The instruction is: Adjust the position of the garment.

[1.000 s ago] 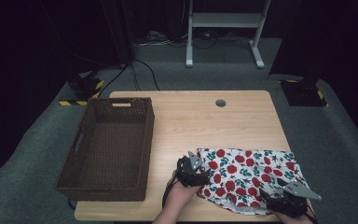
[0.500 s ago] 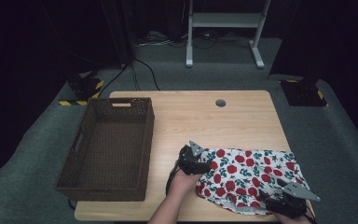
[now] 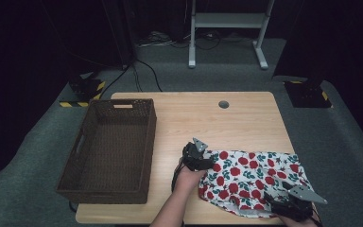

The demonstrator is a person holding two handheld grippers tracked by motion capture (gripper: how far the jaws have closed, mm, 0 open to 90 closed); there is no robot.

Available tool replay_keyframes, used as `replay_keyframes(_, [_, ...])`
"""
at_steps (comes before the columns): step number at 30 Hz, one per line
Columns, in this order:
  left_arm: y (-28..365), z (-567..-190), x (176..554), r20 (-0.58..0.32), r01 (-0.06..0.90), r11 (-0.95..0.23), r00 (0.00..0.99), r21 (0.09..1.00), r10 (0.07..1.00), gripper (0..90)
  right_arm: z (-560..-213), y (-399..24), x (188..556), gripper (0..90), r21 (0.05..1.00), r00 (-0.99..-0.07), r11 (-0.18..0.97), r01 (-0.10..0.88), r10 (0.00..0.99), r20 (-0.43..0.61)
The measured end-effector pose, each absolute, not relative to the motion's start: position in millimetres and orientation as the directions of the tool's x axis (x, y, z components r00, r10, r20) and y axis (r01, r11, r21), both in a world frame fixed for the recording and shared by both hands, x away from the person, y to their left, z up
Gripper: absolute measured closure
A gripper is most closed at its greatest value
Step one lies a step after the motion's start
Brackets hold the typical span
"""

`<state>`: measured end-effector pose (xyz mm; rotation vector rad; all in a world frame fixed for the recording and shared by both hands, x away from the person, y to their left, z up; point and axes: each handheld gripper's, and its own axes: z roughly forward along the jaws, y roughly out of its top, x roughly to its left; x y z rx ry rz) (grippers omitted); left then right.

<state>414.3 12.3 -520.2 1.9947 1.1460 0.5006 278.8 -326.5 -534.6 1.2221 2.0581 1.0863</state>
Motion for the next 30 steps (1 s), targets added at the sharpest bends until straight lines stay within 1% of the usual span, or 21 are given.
replay_keyframes(3, [12.0, -521.7, 416.3, -0.035, 0.554, -0.312, 0.527, 0.772, 0.849, 26.3, -534.9, -326.3, 279.1, 16.3, 0.833, -0.465, 0.273, 0.481, 0.885, -0.022])
replay_keyframes(4, [11.5, -523.0, 418.5, -0.034, 0.559, -0.315, 0.526, 0.767, 0.850, 28.6, -535.0, -325.2, 278.9, 16.2, 0.833, -0.470, 0.277, 0.479, 0.882, -0.023])
replay_keyframes(8, [10.1, -526.7, 420.1, -0.045, 0.572, -0.313, 0.525, 0.758, 0.850, 33.2, -535.2, -324.5, 278.7, 16.3, 0.832, -0.474, 0.281, 0.478, 0.880, -0.025])
replay_keyframes(16, [9.5, -536.6, 420.2, -0.068, 0.590, -0.294, 0.513, 0.752, 0.856, 35.9, -534.9, -321.5, 277.2, 16.5, 0.828, -0.484, 0.295, 0.477, 0.874, -0.032])
replay_keyframes(21, [10.0, -539.3, 418.5, -0.075, 0.581, -0.284, 0.516, 0.763, 0.853, 40.2, -535.1, -317.3, 276.3, 16.4, 0.828, -0.491, 0.302, 0.473, 0.870, -0.037])
replay_keyframes(25, [9.4, -539.0, 416.5, -0.086, 0.582, -0.278, 0.518, 0.764, 0.851, 47.0, -534.8, -314.2, 275.5, 16.4, 0.826, -0.496, 0.307, 0.474, 0.867, -0.038])
replay_keyframes(30, [9.9, -536.4, 414.0, -0.110, 0.564, -0.247, 0.524, 0.788, 0.845, 63.3, -531.8, -308.3, 273.7, 16.5, 0.826, -0.504, 0.311, 0.470, 0.863, -0.038])
